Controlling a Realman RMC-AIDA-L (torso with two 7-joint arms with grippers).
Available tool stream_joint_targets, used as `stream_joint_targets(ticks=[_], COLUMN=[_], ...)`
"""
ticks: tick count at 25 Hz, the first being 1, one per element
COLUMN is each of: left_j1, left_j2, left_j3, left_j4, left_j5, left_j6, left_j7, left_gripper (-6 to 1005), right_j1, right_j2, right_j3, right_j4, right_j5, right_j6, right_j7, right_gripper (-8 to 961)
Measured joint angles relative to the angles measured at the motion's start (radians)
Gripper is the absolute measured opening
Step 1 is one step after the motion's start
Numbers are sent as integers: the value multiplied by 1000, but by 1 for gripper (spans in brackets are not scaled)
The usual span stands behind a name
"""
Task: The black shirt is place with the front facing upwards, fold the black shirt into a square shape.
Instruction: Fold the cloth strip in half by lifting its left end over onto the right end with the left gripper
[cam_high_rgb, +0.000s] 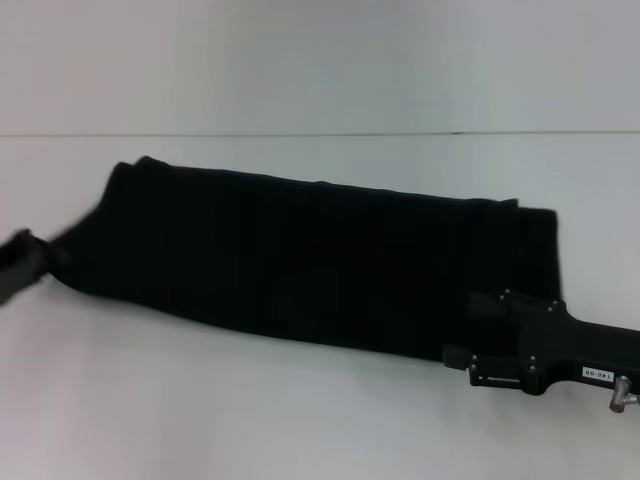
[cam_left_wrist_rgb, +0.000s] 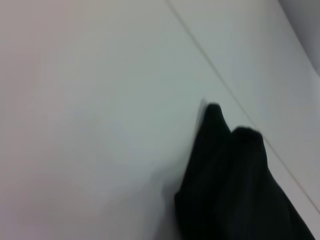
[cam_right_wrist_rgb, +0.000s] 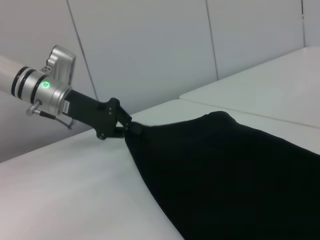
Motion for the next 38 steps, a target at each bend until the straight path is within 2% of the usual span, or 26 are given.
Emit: stream_joint_targets(ticks=[6,10,15,20,21,22,23,26,29,30,32,35,36,38], left_j1=[-11,-20,-52,-127,-157,-212,-212,-291,-345,-357,-356,-331,-324,-316], left_j2=[47,61,59,39,30,11,11,-27,-76,-100,-156,-225,-237,-240], left_j3=[-43,-78,-90,-82,-82,-74,-74,-21,35,52,88,124,127,129], left_j4=[19,20,26,34,34,33,33,33,34,34,33,-8,-50,-179], left_j5=[-2,-3,-45,-126,-138,-150,-150,-154,-155,-156,-156,-159,-170,-204], left_j6=[-69,-70,4,138,161,193,193,227,256,265,277,280,275,259], left_j7=[-5,0,20,47,53,58,58,61,62,64,74,112,148,223], left_gripper=[18,19,18,19,19,19,19,18,18,18,18,18,18,18], right_j1=[3,-3,-16,-52,-61,-66,-74,-95,-111,-115,-119,-118,-116,-110], right_j2=[0,1,1,1,2,2,3,3,4,4,4,4,4,5], right_j3=[3,10,41,81,87,89,91,98,112,114,117,118,118,117], right_j4=[0,0,8,9,9,9,9,9,10,11,11,16,22,39], right_j5=[2,3,3,3,3,2,1,2,3,3,3,0,0,1], right_j6=[1,9,33,52,57,62,66,71,72,72,74,87,94,110], right_j7=[1,2,2,2,2,2,2,-1,-4,-5,-6,-3,-2,-3], right_gripper=[925,924,925,925,924,924,924,924,925,925,925,925,925,924])
